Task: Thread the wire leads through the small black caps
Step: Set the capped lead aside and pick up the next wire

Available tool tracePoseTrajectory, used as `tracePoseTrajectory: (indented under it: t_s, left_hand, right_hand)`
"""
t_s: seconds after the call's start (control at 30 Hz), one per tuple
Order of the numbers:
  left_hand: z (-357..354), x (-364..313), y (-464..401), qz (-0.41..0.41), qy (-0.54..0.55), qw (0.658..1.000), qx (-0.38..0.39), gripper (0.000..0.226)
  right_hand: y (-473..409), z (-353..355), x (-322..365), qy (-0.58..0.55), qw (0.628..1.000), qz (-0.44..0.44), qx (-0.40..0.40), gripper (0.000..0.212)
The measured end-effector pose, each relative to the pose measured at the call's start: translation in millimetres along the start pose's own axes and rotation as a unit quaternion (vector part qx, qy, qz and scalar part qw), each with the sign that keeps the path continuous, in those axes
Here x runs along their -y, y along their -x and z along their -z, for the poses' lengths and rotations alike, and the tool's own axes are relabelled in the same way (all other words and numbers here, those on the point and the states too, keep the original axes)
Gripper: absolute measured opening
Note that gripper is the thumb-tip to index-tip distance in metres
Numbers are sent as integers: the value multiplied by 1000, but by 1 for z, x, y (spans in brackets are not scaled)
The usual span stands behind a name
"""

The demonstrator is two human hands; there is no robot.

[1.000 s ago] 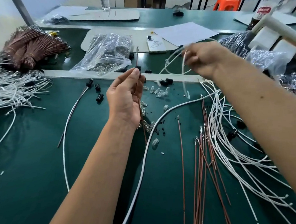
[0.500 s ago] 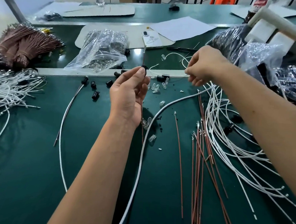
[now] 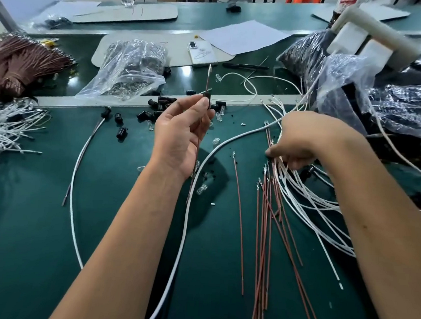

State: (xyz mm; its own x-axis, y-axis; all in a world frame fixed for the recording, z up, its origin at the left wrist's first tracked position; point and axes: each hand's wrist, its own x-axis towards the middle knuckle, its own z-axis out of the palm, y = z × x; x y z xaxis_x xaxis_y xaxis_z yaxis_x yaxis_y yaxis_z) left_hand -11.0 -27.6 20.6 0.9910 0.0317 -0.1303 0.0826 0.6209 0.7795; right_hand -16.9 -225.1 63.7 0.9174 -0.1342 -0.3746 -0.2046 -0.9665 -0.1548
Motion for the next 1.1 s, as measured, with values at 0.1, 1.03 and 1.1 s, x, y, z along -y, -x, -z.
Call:
tracePoseTrajectory:
  t_s: [0.1, 1.03, 1.1]
  left_hand:
    - [0, 1, 1, 2, -4, 1000, -2, 10]
    - [13, -14, -2, 120, 202, 953, 189, 24]
    - [14, -17, -1, 146, 272, 934, 182, 23]
  right_hand:
    - [2, 1, 1, -26, 1000, 2, -10, 34]
    - [0, -10, 12, -221, 922, 318, 5, 17]
    - [-1, -21, 15, -214, 918, 327, -65, 16]
